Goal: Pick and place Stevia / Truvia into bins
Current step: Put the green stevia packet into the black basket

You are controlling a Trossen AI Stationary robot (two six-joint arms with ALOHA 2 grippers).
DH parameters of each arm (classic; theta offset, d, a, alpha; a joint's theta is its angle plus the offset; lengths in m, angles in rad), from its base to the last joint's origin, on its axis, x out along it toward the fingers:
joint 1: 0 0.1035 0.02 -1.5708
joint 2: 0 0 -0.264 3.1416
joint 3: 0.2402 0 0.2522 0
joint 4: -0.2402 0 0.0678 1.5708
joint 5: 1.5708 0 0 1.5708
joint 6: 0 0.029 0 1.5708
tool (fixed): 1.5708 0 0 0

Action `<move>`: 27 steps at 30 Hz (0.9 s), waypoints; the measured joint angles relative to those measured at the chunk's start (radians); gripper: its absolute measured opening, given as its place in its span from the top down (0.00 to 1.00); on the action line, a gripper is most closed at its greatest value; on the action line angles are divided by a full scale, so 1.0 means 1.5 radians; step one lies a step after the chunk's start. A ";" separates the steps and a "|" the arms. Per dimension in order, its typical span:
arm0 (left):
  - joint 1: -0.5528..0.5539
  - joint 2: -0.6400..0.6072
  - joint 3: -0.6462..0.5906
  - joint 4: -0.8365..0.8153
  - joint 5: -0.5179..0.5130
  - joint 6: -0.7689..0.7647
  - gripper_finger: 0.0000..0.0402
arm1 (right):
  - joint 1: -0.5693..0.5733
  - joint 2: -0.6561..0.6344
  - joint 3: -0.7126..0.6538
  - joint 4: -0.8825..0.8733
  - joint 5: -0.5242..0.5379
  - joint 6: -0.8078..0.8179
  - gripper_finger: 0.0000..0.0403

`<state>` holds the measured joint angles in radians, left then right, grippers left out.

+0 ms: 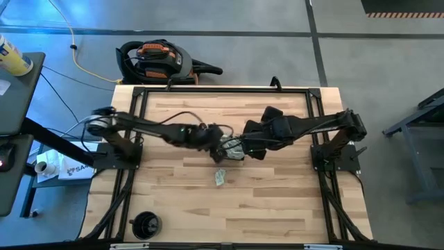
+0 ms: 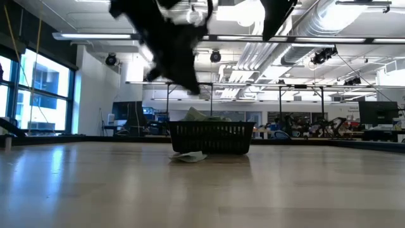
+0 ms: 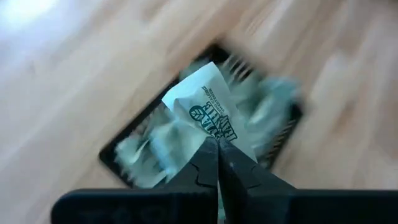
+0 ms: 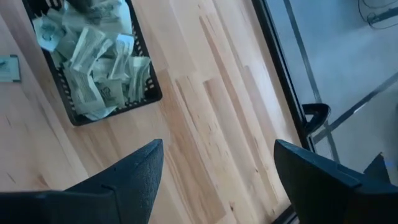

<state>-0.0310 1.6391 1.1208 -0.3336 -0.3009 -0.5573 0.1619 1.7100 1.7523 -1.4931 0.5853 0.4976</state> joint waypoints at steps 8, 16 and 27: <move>0.042 0.071 -0.001 -0.014 0.163 -0.025 0.90 | 0.017 0.000 0.000 -0.029 0.009 0.017 0.27; 0.033 0.043 0.091 -0.112 0.133 -0.034 0.75 | 0.010 0.001 0.000 -0.022 0.007 -0.009 0.27; -0.044 0.025 0.190 -0.348 0.086 -0.014 0.54 | 0.011 0.003 -0.001 0.064 -0.088 -0.060 0.27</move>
<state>-0.0975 1.6772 1.4059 -0.8554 -0.1723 -0.5788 0.1789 1.7146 1.7503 -1.3976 0.4526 0.4081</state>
